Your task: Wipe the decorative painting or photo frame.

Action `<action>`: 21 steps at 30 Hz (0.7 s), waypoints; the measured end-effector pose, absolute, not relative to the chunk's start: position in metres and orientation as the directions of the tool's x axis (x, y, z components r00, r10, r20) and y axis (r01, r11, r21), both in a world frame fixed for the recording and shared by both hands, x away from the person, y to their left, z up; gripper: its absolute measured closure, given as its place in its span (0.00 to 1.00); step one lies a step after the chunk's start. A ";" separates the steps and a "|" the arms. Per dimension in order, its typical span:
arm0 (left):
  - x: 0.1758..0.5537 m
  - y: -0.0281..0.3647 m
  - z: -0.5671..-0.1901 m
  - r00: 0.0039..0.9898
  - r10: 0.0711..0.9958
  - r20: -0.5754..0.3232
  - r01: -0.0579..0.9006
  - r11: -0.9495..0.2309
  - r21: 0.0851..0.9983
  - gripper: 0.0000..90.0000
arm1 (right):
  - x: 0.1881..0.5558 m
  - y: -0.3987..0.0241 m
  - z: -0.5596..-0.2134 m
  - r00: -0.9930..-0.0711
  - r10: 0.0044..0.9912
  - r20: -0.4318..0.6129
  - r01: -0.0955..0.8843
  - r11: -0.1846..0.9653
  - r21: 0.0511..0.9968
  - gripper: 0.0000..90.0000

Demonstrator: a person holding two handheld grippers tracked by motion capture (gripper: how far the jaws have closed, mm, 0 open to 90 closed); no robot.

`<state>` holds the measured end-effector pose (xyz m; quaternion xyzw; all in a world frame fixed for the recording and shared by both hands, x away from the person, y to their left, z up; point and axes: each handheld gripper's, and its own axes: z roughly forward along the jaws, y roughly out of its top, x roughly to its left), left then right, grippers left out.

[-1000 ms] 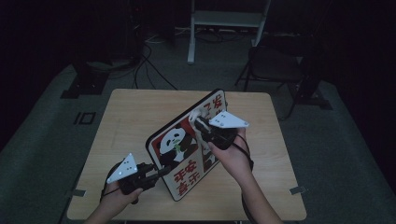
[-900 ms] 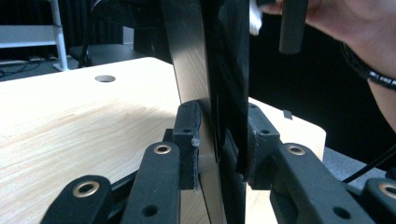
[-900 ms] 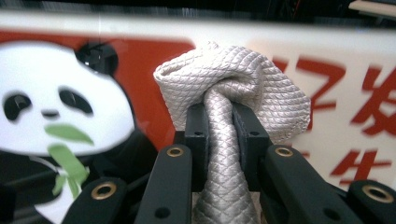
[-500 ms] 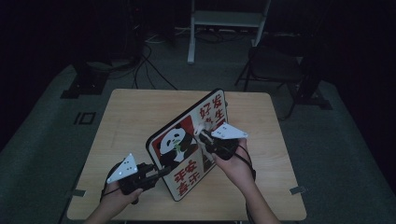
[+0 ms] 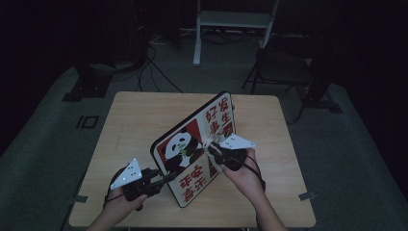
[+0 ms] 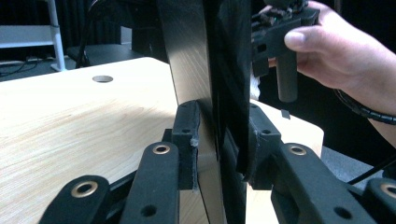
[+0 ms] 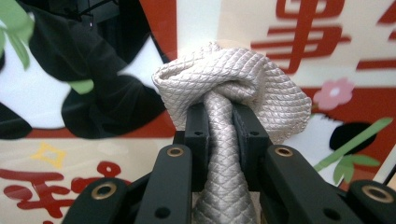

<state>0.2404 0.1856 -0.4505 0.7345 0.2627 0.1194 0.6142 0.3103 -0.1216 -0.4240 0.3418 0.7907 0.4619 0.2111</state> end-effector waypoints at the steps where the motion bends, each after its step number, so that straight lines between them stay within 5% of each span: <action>1: 0.240 0.186 -0.451 0.833 0.533 -0.147 0.239 -0.108 0.965 0.79 | 0.310 -0.122 -0.426 -0.678 0.735 -0.022 0.346 0.346 0.872 0.87; 21: 0.240 0.185 -0.450 0.835 0.530 -0.144 0.238 -0.113 0.965 0.79 | 0.305 -0.131 -0.469 -0.678 0.735 0.001 0.433 0.398 0.809 0.87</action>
